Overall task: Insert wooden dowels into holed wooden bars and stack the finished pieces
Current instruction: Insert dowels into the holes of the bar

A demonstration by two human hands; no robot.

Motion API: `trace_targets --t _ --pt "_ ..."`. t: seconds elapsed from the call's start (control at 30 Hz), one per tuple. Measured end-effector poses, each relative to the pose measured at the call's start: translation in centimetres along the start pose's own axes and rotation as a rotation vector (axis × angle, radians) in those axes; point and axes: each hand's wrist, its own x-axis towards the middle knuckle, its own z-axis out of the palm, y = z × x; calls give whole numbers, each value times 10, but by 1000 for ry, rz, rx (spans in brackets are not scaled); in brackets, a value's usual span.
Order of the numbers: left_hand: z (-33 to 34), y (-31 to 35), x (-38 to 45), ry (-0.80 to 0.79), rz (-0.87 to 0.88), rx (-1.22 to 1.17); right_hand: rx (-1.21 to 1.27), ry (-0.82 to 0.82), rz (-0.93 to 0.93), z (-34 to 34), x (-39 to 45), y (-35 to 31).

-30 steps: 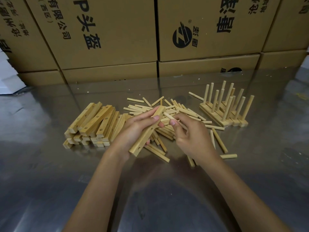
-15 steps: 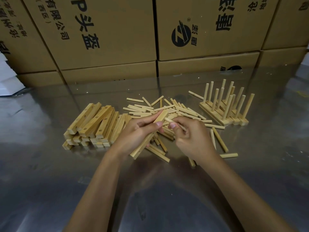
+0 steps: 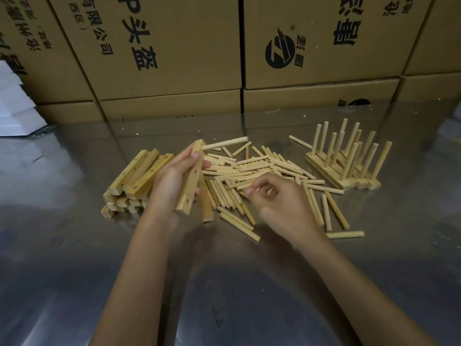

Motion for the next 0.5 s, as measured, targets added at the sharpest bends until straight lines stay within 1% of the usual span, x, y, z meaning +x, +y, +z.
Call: trace_targets --t 0.07,0.13,0.2,0.37,0.5 --pt "-1 -2 3 45 -10 -14 -305 4 -100 19 1 0" --pt "0 -6 5 64 -16 14 -470 14 -128 33 5 -2" --pt "2 -8 5 70 -20 37 -491 13 -109 38 8 0" --pt "6 -10 5 59 -13 50 -341 76 -14 26 10 6" --pt "8 -10 3 66 -14 68 -412 0 -46 23 8 7"
